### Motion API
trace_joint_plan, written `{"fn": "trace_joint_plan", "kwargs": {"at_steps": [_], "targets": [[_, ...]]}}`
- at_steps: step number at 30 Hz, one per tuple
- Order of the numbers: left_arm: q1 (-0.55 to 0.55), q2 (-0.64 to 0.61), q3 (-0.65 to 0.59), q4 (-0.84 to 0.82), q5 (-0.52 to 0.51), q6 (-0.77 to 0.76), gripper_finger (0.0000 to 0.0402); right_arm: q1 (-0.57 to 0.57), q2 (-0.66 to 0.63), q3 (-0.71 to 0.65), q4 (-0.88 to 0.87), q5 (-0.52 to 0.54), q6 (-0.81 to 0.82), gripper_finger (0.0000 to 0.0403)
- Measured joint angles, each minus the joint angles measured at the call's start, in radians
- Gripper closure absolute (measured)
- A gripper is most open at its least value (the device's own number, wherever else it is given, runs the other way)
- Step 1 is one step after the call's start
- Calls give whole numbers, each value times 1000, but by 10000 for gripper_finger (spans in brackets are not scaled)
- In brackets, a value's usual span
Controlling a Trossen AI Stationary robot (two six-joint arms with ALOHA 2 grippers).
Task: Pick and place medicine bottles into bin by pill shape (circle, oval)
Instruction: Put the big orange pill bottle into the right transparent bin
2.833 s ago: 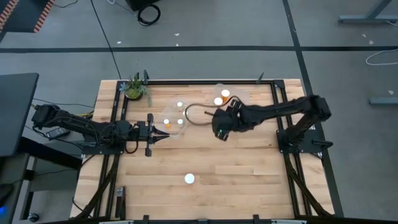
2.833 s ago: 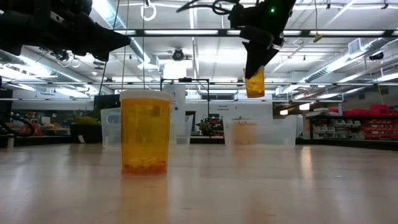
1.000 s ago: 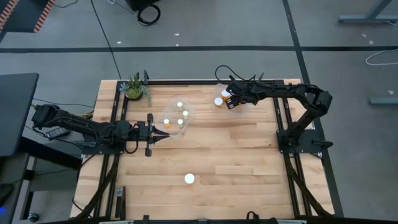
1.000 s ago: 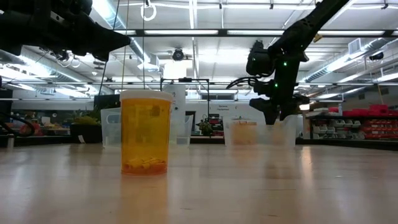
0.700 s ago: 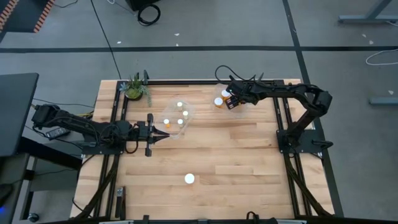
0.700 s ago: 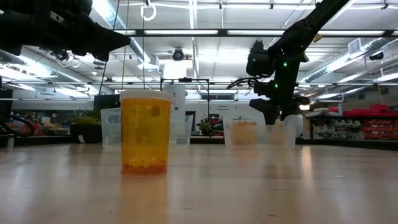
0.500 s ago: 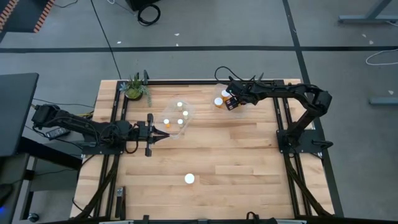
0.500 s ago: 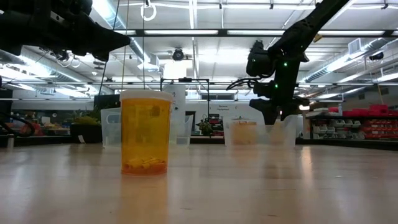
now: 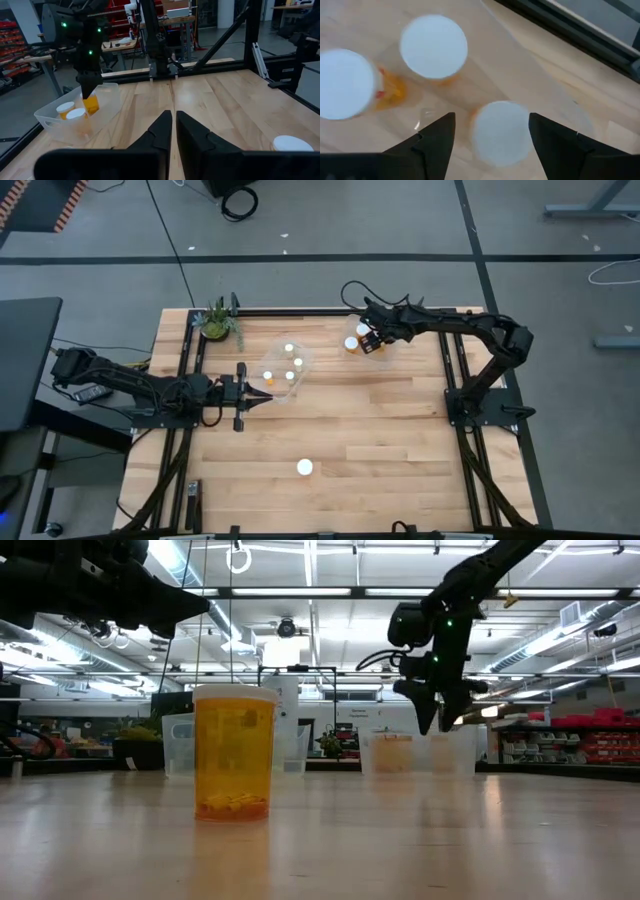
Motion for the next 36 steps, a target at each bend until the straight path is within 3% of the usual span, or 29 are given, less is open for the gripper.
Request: {"fn": "trace_joint_plan", "kwargs": {"at_steps": [13,22,36], "targets": [[0,0,0,0,0,0,363,122,0,141,-37,0,-17,143],[0,0,0,0,0,0,369,235,0,160,-28,1,-15,143],[0,0,0,0,0,0,361,509,0,160,26,35,53,143]]}}
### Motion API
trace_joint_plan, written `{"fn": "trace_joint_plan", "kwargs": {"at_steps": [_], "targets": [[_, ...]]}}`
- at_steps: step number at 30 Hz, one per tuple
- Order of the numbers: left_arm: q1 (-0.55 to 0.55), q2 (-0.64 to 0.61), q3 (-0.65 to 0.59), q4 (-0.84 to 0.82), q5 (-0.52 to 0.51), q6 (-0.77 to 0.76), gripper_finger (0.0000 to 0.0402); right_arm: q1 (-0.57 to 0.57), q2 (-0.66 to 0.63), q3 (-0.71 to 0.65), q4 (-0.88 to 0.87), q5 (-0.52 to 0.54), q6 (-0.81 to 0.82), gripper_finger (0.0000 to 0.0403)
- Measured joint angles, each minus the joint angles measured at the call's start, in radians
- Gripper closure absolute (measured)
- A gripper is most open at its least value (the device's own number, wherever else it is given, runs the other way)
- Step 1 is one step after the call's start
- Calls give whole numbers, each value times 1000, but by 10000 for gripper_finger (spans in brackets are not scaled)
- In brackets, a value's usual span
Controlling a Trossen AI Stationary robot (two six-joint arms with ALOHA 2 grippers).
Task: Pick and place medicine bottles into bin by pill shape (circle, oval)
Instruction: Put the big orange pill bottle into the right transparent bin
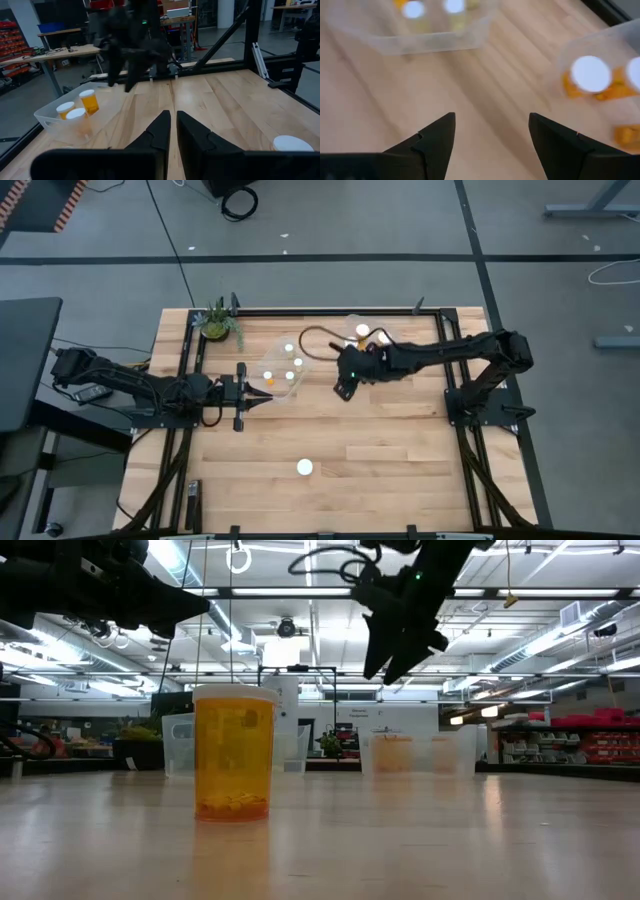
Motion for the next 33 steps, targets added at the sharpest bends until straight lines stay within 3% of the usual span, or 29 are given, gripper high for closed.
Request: {"fn": "trace_joint_plan", "kwargs": {"at_steps": [15,24,33], "targets": [[0,0,-1,-2,0,0,370,234,58,1,208,40,13,143],[0,0,-2,-2,0,0,362,307,179,1,310,1,35,143],[0,0,-2,-3,0,0,374,365,217,49,372,-4,36,143]]}}
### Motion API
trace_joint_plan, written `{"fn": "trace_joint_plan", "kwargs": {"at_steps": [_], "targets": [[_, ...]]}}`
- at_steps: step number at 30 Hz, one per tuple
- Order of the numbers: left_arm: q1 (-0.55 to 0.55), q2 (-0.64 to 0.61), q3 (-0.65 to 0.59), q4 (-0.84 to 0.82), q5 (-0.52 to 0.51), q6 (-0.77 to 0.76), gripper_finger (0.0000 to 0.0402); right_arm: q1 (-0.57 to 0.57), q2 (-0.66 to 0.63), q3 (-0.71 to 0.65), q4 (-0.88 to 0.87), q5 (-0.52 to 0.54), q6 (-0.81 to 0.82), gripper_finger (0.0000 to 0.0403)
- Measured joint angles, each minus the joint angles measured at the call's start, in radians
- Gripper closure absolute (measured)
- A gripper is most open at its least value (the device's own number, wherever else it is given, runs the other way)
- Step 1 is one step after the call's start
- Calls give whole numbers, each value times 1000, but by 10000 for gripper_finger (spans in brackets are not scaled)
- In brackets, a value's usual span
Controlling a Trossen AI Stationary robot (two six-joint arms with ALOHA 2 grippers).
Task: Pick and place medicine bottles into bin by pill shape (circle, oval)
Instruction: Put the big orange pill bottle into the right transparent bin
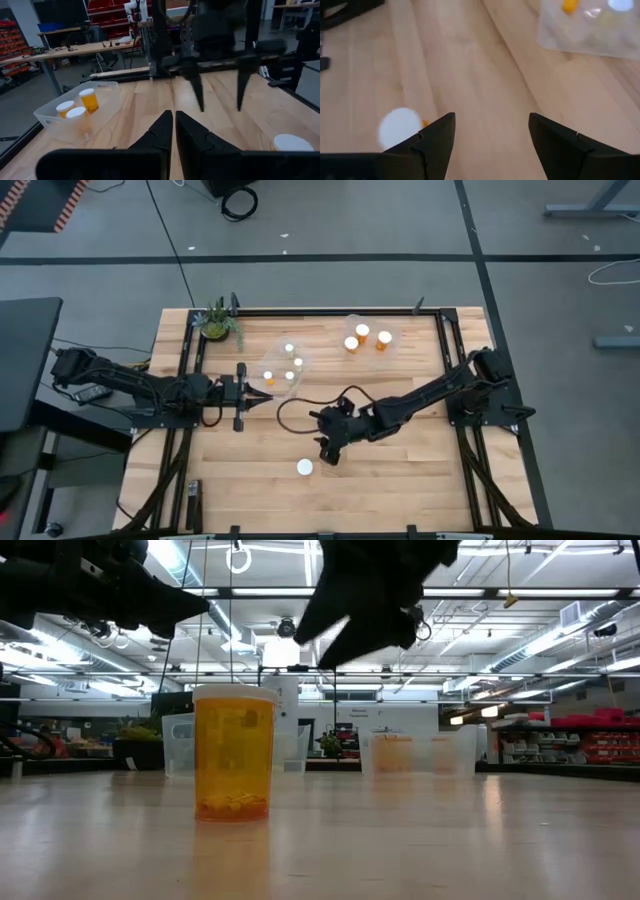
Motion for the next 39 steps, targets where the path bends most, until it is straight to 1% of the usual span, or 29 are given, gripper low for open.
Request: {"fn": "trace_joint_plan", "kwargs": {"at_steps": [4,11,15,18,21,24,32,39], "targets": [[0,1,1,1,0,0,370,30,49,69,13,5,-32,143],[0,14,1,-6,0,0,361,73,219,299,8,-17,-152,143],[0,13,2,-13,0,0,364,90,290,426,-73,-23,-205,143],[0,13,2,-14,0,0,369,95,329,491,-120,-22,-227,143],[0,13,2,-14,0,0,373,96,351,510,-133,-22,-260,143],[0,13,2,-13,0,0,373,97,355,497,-134,-22,-278,143],[0,13,2,-13,0,0,361,97,362,475,-150,-19,-273,143],[0,13,2,-13,0,0,368,101,376,474,-150,-23,-272,138]]}}
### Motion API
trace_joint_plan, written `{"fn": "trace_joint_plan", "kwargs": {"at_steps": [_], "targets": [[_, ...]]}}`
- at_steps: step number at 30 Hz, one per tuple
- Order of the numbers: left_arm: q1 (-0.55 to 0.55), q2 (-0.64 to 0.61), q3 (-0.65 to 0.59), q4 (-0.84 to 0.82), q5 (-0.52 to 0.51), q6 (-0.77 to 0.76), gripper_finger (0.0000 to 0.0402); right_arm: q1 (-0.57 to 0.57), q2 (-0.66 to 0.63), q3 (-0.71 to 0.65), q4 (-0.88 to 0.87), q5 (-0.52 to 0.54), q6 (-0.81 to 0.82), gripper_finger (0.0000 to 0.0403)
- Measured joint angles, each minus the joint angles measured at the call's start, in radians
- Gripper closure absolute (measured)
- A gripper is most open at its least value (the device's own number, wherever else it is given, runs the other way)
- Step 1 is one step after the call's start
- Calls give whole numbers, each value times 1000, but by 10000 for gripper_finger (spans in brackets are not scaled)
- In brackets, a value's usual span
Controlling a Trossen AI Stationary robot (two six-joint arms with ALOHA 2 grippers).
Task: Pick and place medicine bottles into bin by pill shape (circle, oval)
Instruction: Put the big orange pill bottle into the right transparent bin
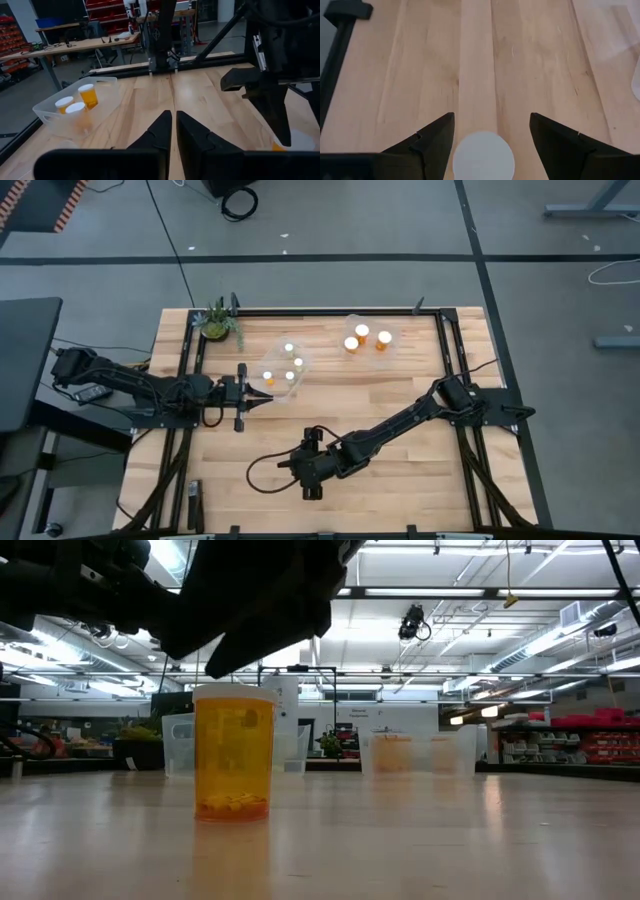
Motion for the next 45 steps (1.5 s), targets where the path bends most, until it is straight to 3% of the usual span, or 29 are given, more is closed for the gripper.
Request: {"fn": "trace_joint_plan", "kwargs": {"at_steps": [10,29,45], "targets": [[0,0,0,1,0,0,367,1,0,0,-27,-9,6,107],[0,0,0,1,0,0,372,-2,-2,-87,-1,-63,68,107],[0,0,0,1,0,0,371,-2,-2,-87,18,-51,63,178]]}}
